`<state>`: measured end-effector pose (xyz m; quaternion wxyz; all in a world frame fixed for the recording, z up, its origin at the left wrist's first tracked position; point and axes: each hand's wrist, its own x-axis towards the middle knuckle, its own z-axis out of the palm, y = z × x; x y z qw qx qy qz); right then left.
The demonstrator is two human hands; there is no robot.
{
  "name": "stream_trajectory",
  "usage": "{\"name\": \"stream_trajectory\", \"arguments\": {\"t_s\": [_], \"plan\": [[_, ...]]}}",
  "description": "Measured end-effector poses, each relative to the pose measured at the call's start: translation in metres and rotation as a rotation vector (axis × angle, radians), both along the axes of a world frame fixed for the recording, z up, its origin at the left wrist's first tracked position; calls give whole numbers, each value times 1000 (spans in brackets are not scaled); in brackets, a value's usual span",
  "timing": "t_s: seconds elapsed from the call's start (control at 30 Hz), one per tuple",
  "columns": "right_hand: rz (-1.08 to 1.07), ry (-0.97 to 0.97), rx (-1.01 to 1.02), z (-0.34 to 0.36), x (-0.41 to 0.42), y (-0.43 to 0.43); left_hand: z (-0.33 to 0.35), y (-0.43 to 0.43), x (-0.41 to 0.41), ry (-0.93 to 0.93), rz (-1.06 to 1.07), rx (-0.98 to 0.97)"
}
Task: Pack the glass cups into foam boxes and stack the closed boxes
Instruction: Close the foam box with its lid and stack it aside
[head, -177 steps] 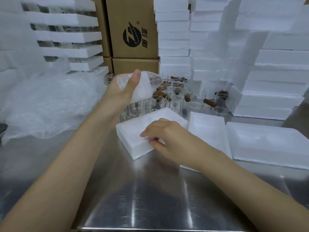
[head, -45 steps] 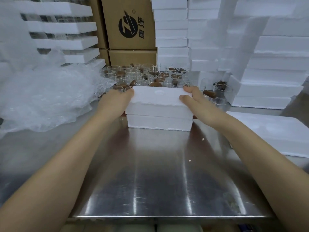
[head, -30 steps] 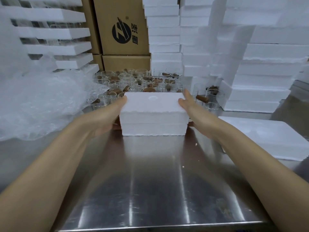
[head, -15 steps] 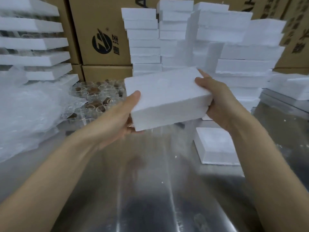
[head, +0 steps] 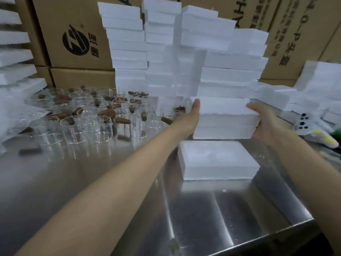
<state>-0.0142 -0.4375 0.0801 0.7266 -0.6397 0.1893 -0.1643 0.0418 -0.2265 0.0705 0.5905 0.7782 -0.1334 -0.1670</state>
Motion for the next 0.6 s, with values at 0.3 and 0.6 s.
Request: {"name": "stream_trajectory", "arguments": {"t_s": [0.3,0.6], "plan": [[-80,91,-6,-32,10,-28,-30,22,-3,-548,-455,856],[-297,95,-530,-38,18,-30,-29,44,-13,-587,-396,968]]}}
